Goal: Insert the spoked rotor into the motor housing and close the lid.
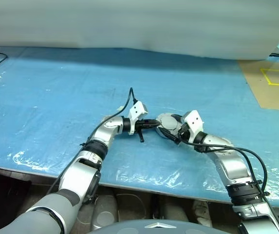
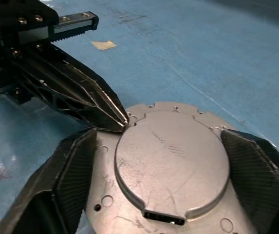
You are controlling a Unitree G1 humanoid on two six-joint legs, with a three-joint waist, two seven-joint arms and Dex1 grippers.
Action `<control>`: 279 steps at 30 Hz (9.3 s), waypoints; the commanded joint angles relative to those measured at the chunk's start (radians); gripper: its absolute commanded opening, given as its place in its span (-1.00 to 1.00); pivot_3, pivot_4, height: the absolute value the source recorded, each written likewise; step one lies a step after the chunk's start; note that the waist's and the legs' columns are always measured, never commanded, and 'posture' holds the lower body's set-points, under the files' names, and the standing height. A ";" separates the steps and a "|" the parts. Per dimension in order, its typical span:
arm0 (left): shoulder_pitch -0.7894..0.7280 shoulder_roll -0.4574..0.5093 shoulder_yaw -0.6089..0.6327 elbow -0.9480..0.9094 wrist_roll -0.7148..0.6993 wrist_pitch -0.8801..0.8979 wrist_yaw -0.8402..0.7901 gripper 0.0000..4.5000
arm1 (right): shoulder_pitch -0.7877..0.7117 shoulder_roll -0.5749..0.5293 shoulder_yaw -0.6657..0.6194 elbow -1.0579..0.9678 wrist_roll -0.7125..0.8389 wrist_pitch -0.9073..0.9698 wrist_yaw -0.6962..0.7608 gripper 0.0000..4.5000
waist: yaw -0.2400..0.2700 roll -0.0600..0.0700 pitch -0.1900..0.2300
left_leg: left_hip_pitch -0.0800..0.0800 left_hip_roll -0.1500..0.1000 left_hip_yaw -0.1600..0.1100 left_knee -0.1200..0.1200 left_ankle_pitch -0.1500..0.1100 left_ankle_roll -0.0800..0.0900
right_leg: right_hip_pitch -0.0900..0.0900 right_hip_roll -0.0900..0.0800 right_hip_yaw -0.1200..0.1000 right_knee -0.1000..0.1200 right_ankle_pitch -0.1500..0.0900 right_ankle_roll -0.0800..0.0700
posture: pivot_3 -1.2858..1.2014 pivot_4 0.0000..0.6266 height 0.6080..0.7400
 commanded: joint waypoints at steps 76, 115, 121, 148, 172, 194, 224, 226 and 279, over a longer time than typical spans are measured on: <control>0.047 0.034 -0.051 -0.121 -0.003 0.100 -0.062 -1.00 | -0.003 0.244 -0.440 0.040 0.800 0.729 -0.166 -0.08 | 0.000 0.006 0.001 | -0.012 0.000 0.000 0.002 0.001 0.000 | -0.011 0.000 -0.002 0.002 0.005 -0.007 | 0.03 -0.52 1.00; 0.188 0.124 0.208 -0.702 -0.458 0.697 0.033 -1.00 | -0.059 0.348 -0.505 0.185 0.817 0.694 -0.347 -0.48 | -0.040 0.008 0.000 | -0.015 0.001 0.002 0.002 0.001 -0.002 | -0.014 0.000 -0.002 0.007 0.004 -0.010 | 0.03 -0.52 1.00; 0.172 0.118 0.348 -0.636 -0.541 0.757 0.194 -1.00 | -0.108 0.403 -0.551 0.130 0.975 0.737 -0.418 -0.48 | -0.045 0.008 0.000 | -0.014 0.001 0.002 0.003 0.001 -0.001 | -0.015 0.001 -0.002 0.007 0.004 -0.010 | 0.03 -0.52 1.00; 0.317 0.058 0.589 -0.734 -1.104 1.189 0.481 0.99 | -0.385 0.447 -0.504 0.112 1.272 0.746 -0.629 -0.48 | -0.027 0.010 0.005 | -0.037 -0.003 -0.001 0.020 0.003 -0.005 | -0.036 0.001 -0.002 0.021 0.009 -0.005 | 0.03 -0.52 1.00; 0.179 0.075 0.508 -0.515 -1.037 1.203 0.388 0.99 | -0.330 0.430 -0.432 0.025 1.355 0.701 -0.715 -0.48 | -0.027 0.010 0.005 | -0.038 -0.004 -0.002 0.022 0.003 -0.005 | -0.036 0.001 -0.001 0.021 0.011 0.000 | 0.03 -0.52 1.00; 0.101 -0.057 0.537 -0.431 -0.954 1.025 0.424 0.83 | -0.328 0.402 -0.385 0.048 1.370 0.687 -0.722 -0.48 | -0.026 0.010 0.005 | -0.041 -0.005 -0.004 0.027 0.003 -0.005 | -0.035 0.000 -0.001 0.021 0.014 0.002 | 0.03 -0.52 1.00; 0.122 -0.061 0.525 -0.512 -0.964 1.036 0.482 0.11 | -0.353 0.399 -0.357 0.074 1.239 0.632 -0.675 -0.33 | -0.025 0.010 0.005 | -0.043 -0.005 -0.004 0.029 0.003 -0.005 | -0.035 0.000 -0.001 0.021 0.015 0.002 | 0.03 -0.52 1.00; 0.111 -0.061 0.528 -0.491 -0.959 1.028 0.482 0.11 | -0.354 0.403 -0.362 0.083 1.242 0.635 -0.675 -0.03 | -0.024 0.010 0.005 | -0.043 -0.005 -0.004 0.029 0.003 -0.005 | -0.035 0.000 -0.001 0.021 0.015 0.002 | 0.03 -0.52 1.00; -0.088 0.316 0.702 0.126 -0.479 0.157 0.525 0.98 | -0.245 0.352 -0.205 0.081 0.633 0.612 -0.525 0.27 | -0.023 0.007 0.007 | -0.043 -0.003 -0.005 0.034 0.003 -0.005 | -0.035 0.000 -0.002 0.024 0.016 -0.004 | 0.03 -0.52 1.00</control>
